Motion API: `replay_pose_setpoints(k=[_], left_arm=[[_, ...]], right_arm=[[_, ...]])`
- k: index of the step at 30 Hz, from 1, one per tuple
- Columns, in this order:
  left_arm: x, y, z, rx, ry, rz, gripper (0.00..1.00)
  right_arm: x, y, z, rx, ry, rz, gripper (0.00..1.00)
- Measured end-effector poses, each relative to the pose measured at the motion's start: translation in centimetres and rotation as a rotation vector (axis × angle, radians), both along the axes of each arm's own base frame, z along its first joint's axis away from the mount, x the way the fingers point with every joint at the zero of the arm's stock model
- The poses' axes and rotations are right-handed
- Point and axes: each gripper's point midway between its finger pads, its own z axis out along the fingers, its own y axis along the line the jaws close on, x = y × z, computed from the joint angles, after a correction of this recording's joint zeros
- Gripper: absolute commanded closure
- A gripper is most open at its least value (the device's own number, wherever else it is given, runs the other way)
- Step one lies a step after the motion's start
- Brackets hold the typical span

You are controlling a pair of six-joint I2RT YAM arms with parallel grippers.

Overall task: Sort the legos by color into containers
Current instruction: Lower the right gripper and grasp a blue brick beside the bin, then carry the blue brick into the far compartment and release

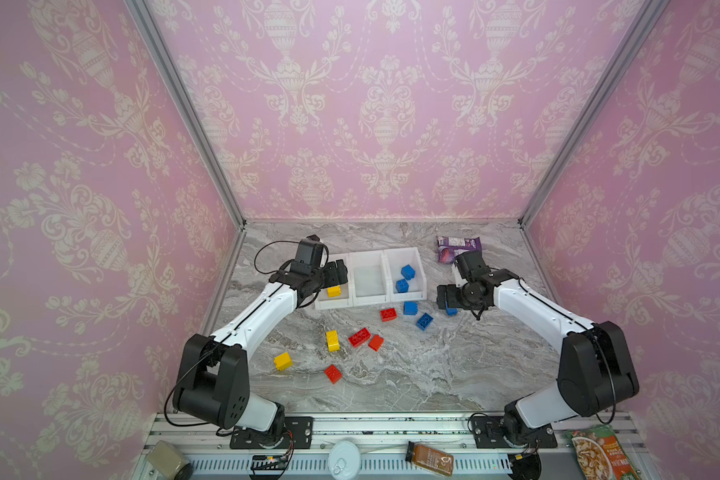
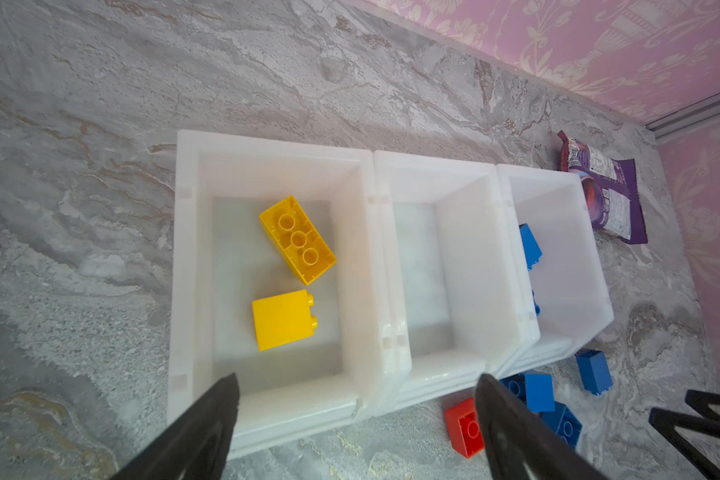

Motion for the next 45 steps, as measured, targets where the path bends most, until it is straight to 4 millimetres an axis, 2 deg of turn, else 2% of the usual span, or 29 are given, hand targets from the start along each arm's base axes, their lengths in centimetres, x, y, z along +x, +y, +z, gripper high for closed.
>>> replay_pose_setpoints(k=[5,10,18,24,45], left_arm=[[-2.1,1.0,-0.5,-0.038,0.013,0.016,0.04],[-3.2,1.8,-0.6,-0.079,0.017,0.033,0.03],[-3.5,1.7,-0.7,-0.107,0.024,0.028,0.02],[-3.4,1.3,-0.5,-0.126,0.015,0.016,0.02],[-3.5,1.4,-0.9,-0.142,0.026,0.024,0.01]], right_arm=[[1.4,-0.2,-1.7,-0.027,0.044,0.029,0.14],[2.5,0.1,-3.4,-0.052,0.091,0.061,0.24],[3.1,-0.3,-4.5,-0.094,0.121,0.078,0.36],[2.8,-0.7,-6.0,-0.113,0.162,0.074,0.37],[2.6,-0.9,-6.2,-0.117,0.177,0.074,0.58]])
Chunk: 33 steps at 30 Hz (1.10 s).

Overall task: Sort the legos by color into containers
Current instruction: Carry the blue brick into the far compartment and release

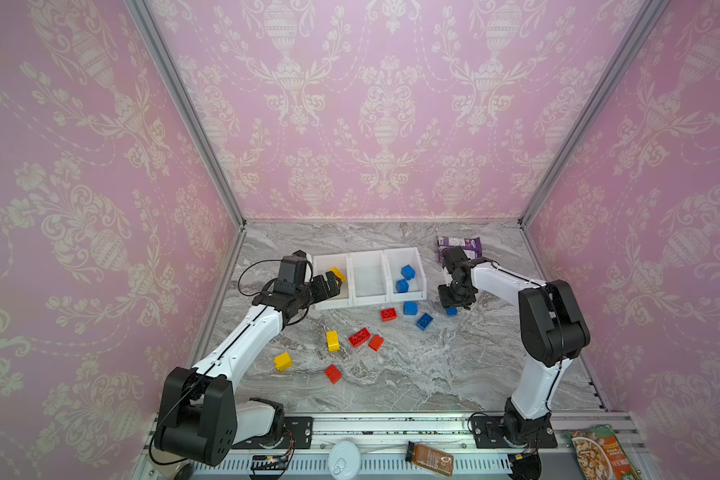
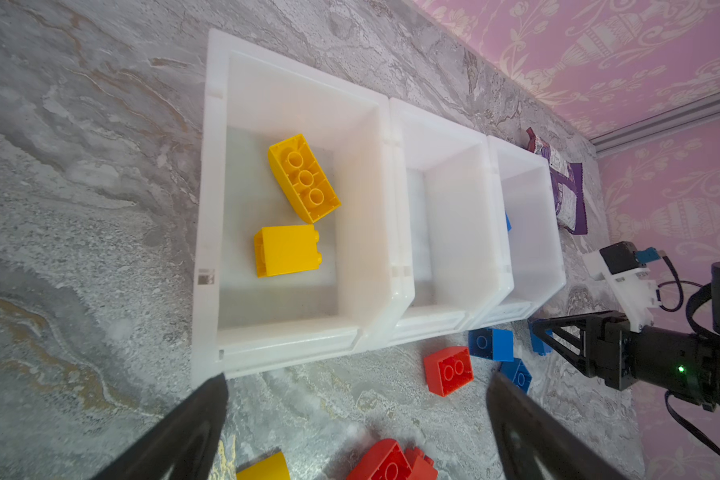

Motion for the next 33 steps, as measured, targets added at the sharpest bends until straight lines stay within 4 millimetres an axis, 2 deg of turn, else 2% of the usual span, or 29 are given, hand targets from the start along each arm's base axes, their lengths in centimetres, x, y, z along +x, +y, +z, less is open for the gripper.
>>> replay_pose_setpoints(k=[10,15,25,29,33], left_arm=[[0.0,0.0,0.0,-0.003,0.002,0.004,0.01],[0.0,0.0,0.0,-0.004,0.003,0.006,0.01],[-0.1,0.1,0.8,-0.009,-0.021,0.006,0.01],[-0.1,0.1,0.9,-0.010,-0.021,0.006,0.01],[-0.2,0.1,0.7,-0.009,-0.018,0.006,0.01]], right_arm=[[-0.2,0.0,0.0,-0.002,0.007,0.000,0.63],[-0.2,0.0,-0.1,-0.002,0.009,0.000,0.70],[-0.4,0.0,0.1,0.005,0.012,0.001,0.72],[-0.6,0.4,1.4,0.023,-0.004,0.005,0.72],[-0.3,1.6,4.1,0.046,-0.057,0.029,0.72]])
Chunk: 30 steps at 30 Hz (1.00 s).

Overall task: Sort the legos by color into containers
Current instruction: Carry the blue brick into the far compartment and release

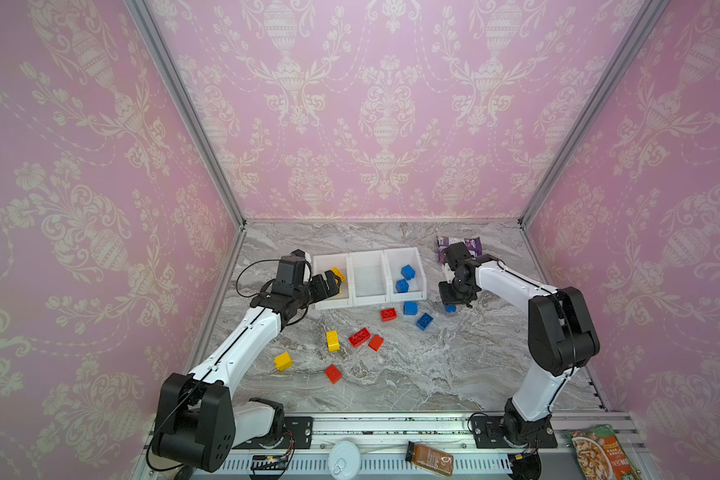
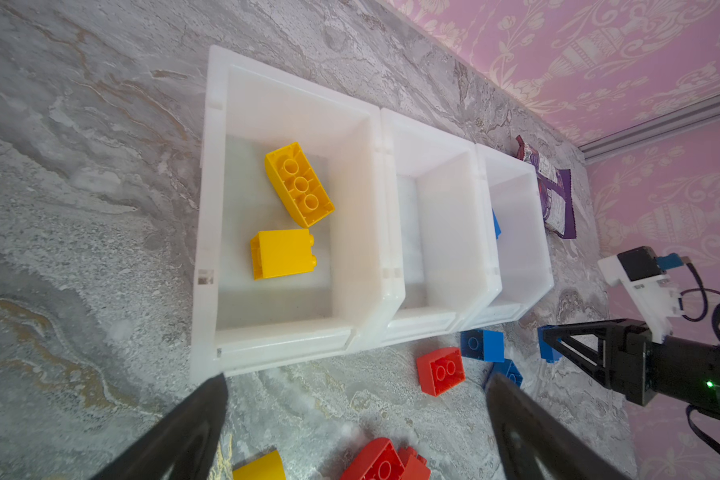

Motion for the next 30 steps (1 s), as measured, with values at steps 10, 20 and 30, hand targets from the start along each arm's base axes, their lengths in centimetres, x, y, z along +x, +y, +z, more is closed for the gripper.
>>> replay_pose_setpoints(k=[10,20,30], left_arm=[[-0.3,0.1,-0.1,0.000,0.001,0.001,0.01],[-1.1,0.3,-0.4,0.002,0.005,0.002,0.01],[-1.9,0.9,-0.3,0.002,0.005,0.013,0.01]], right_arm=[[2.2,6.1,7.9,0.097,-0.183,0.108,0.71],[6.9,11.6,8.0,0.134,-0.210,0.173,0.71],[10.2,13.6,3.8,0.130,-0.152,0.179,0.66]])
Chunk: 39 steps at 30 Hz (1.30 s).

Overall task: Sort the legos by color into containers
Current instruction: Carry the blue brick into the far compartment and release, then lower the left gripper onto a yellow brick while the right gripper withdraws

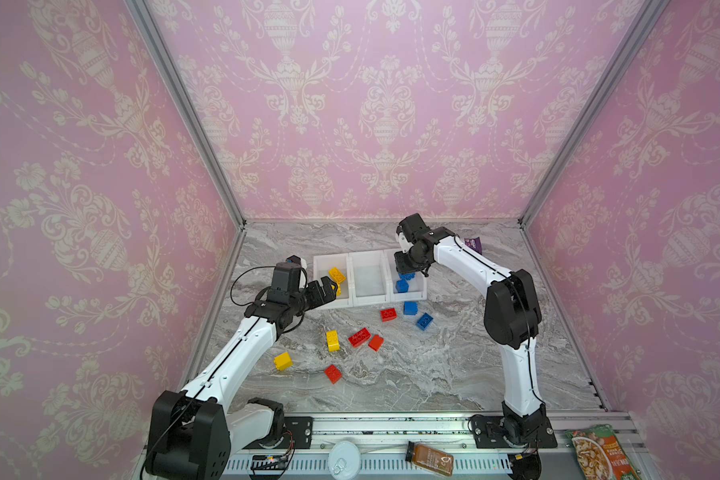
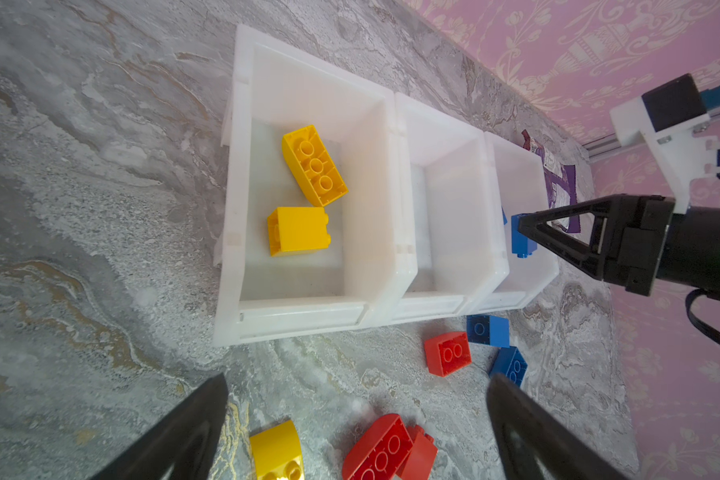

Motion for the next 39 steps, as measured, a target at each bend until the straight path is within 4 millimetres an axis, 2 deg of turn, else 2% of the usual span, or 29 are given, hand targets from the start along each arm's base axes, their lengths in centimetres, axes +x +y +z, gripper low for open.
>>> replay_pose_setpoints(k=[4,8,20,22,27,32,39], left_arm=[[-0.1,0.0,-0.1,0.001,0.004,0.000,0.01],[-0.1,0.0,-0.2,0.001,0.004,0.000,0.01],[-0.4,0.2,-0.6,0.010,0.028,0.004,0.01],[-0.7,0.3,-0.8,0.016,0.040,0.008,0.01],[-1.8,1.3,-1.3,0.052,0.078,0.037,0.01],[-3.9,2.7,-2.5,0.112,0.167,0.082,0.02],[-7.6,5.4,-4.7,0.214,0.338,0.174,0.01]], right_arm=[[0.8,0.5,0.2,0.009,-0.010,0.001,0.50],[1.0,0.7,0.5,0.016,-0.017,0.007,0.42],[0.6,0.9,0.4,0.017,-0.002,0.017,0.41],[0.3,1.1,0.4,0.016,0.001,0.022,0.37],[-2.0,0.9,0.4,0.007,0.021,0.042,0.27],[-4.9,0.3,1.9,0.027,0.013,0.054,0.19],[-8.2,-0.5,3.8,0.085,-0.021,0.068,0.12]])
